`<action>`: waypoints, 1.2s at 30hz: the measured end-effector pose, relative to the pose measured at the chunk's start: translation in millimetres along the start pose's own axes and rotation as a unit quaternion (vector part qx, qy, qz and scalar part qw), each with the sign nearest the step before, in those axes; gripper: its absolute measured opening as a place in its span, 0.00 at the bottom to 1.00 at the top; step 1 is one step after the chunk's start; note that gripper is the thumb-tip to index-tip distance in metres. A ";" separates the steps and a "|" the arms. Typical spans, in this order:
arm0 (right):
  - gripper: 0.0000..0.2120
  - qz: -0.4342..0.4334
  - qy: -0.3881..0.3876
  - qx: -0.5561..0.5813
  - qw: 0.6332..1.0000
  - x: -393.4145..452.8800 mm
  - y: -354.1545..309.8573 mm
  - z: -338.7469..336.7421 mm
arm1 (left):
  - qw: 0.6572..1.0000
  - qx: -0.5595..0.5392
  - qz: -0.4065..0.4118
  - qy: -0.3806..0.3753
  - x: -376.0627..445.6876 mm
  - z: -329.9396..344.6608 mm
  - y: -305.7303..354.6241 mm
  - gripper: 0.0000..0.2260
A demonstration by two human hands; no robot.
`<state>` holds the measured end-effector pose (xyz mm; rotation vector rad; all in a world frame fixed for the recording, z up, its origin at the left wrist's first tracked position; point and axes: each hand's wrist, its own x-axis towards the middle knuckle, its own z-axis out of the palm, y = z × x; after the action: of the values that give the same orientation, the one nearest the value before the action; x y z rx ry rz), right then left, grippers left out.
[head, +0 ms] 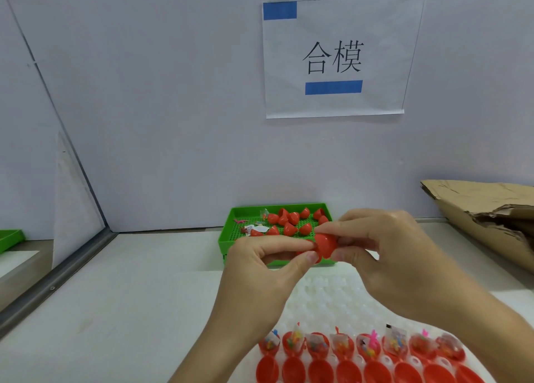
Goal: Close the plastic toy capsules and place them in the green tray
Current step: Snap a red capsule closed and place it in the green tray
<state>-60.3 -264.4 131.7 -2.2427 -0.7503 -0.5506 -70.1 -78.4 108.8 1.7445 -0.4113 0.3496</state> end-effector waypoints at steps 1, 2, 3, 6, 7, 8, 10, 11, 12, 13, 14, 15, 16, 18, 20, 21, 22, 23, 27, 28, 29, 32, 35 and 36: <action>0.16 -0.001 0.000 0.000 1.000 -0.1 -0.4 0.3 | 1.000 -0.003 0.002 0.000 -0.4 0.7 0.7 0.07; 0.16 -0.002 -0.001 0.000 1.000 -0.2 -0.7 0.7 | 1.000 -0.004 0.006 -0.002 -0.6 1.2 1.5 0.07; 0.16 -0.003 -0.002 0.000 1.000 -0.4 -0.9 1.4 | 1.000 -0.002 0.010 -0.004 -1.0 1.8 2.5 0.06; 0.16 -0.001 -0.003 0.007 1.000 -0.9 -0.8 3.8 | 0.999 0.025 0.023 -0.004 -1.6 2.5 2.9 0.07; 0.16 0.000 0.000 0.008 1.000 -0.6 -0.8 4.6 | 0.999 0.036 0.027 0.000 -1.8 2.8 3.0 0.08; 0.16 -0.001 0.003 0.008 1.000 -0.3 -0.8 5.4 | 0.999 0.043 0.030 0.007 -2.1 3.1 3.3 0.09; 0.17 -0.005 0.009 0.003 1.000 0.2 -0.9 6.7 | 0.998 0.046 0.040 0.027 -2.6 3.7 4.1 0.09; 0.17 -0.006 0.011 0.001 1.000 0.4 -0.7 7.2 | 0.997 0.045 0.041 0.037 -2.7 4.3 4.6 0.10; 0.17 -0.005 0.012 0.000 1.000 0.1 -0.5 7.2 | 0.998 0.039 0.036 0.043 -2.8 4.8 4.8 0.11; 0.17 -0.004 0.011 -0.001 1.000 -0.2 -0.3 7.1 | 0.998 0.027 0.026 0.047 -2.9 5.4 4.9 0.12; 0.17 -0.004 0.010 -0.002 1.000 -0.7 -0.2 6.8 | 0.999 0.009 0.014 0.048 -3.1 5.9 5.3 0.14; 0.17 -0.003 0.009 -0.003 1.000 -1.3 -0.2 6.5 | 0.999 -0.003 0.004 0.048 -3.4 6.1 5.4 0.15; 0.17 -0.003 0.008 -0.004 1.000 -1.8 -0.1 6.1 | 0.999 -0.006 -0.002 0.050 -3.4 6.3 5.5 0.15; 0.17 -0.003 0.009 -0.006 1.000 -1.9 -0.1 5.4 | 0.999 0.002 -0.004 0.052 -3.1 5.7 5.7 0.12; 0.17 -0.001 0.011 -0.003 1.000 -1.4 0.1 4.5 | 0.999 0.009 -0.003 0.042 -2.4 3.0 6.8 0.10; 0.17 0.000 0.014 0.000 1.000 -1.5 0.1 4.1 | 0.999 0.012 -0.002 0.032 -2.0 1.6 7.7 0.11; 0.17 -0.001 0.016 0.003 1.000 -1.6 -0.1 3.8 | 1.000 0.017 -0.002 0.021 -1.9 0.2 8.5 0.11; 0.17 0.000 0.018 0.004 1.000 -1.8 -0.2 3.4 | 1.000 0.020 -0.001 0.012 -1.7 -0.7 8.9 0.12; 0.18 0.002 0.019 0.011 1.000 -1.6 -1.7 2.6 | 1.000 0.013 0.000 0.003 -1.4 -1.9 9.1 0.12; 0.18 0.002 0.019 0.013 1.000 -1.5 -1.9 2.4 | 1.000 0.009 -0.002 0.000 -1.3 -2.1 9.2 0.12; 0.18 0.002 0.018 0.015 1.000 -1.4 -1.9 2.1 | 1.000 0.004 -0.003 -0.003 -1.3 -2.4 9.2 0.11; 0.18 0.000 0.016 0.018 1.000 -2.0 -2.1 2.3 | 1.000 -0.021 -0.012 -0.004 -2.1 -2.4 9.7 0.11; 0.18 -0.003 0.017 0.016 1.000 -2.3 -2.2 2.5 | 0.999 -0.029 -0.023 0.005 -2.0 -0.7 8.9 0.10; 0.18 -0.001 0.017 0.018 1.000 -2.3 -2.5 2.3 | 0.999 -0.038 -0.031 0.008 -1.8 -0.4 8.7 0.10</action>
<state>-63.3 -262.0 130.0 -2.1946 -0.7392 -0.5711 -75.6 -79.6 115.7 1.6756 -0.3536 0.2984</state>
